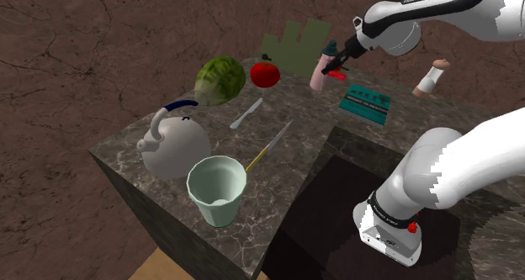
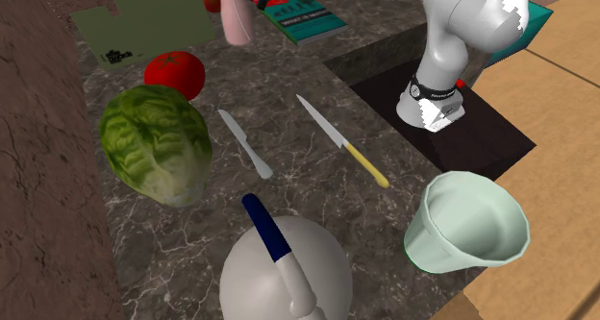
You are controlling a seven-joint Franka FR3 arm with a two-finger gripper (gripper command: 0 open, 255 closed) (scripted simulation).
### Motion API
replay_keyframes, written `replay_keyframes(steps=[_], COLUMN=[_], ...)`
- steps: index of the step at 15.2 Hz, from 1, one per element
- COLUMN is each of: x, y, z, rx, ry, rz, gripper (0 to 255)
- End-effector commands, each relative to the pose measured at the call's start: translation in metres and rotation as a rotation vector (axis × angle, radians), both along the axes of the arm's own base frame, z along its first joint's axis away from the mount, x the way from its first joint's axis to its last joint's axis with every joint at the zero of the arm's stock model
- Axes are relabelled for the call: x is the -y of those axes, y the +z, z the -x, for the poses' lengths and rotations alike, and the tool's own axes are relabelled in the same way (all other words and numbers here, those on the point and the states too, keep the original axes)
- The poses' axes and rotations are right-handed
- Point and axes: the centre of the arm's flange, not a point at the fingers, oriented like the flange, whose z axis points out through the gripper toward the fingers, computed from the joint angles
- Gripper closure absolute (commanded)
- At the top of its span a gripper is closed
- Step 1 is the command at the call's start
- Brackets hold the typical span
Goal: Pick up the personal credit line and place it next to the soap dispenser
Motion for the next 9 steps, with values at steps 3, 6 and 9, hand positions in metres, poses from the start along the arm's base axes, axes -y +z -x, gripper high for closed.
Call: replay_keyframes(steps=[3,6,9], x=[-0.001,-0.001,-0.001], y=[-0.022,-0.038,-0.054], z=[0.0,0.0,0.0], rx=[0.0,0.0,0.0], ry=[0.0,0.0,0.0], rz=[0.0,0.0,0.0], gripper=[255,255,255])
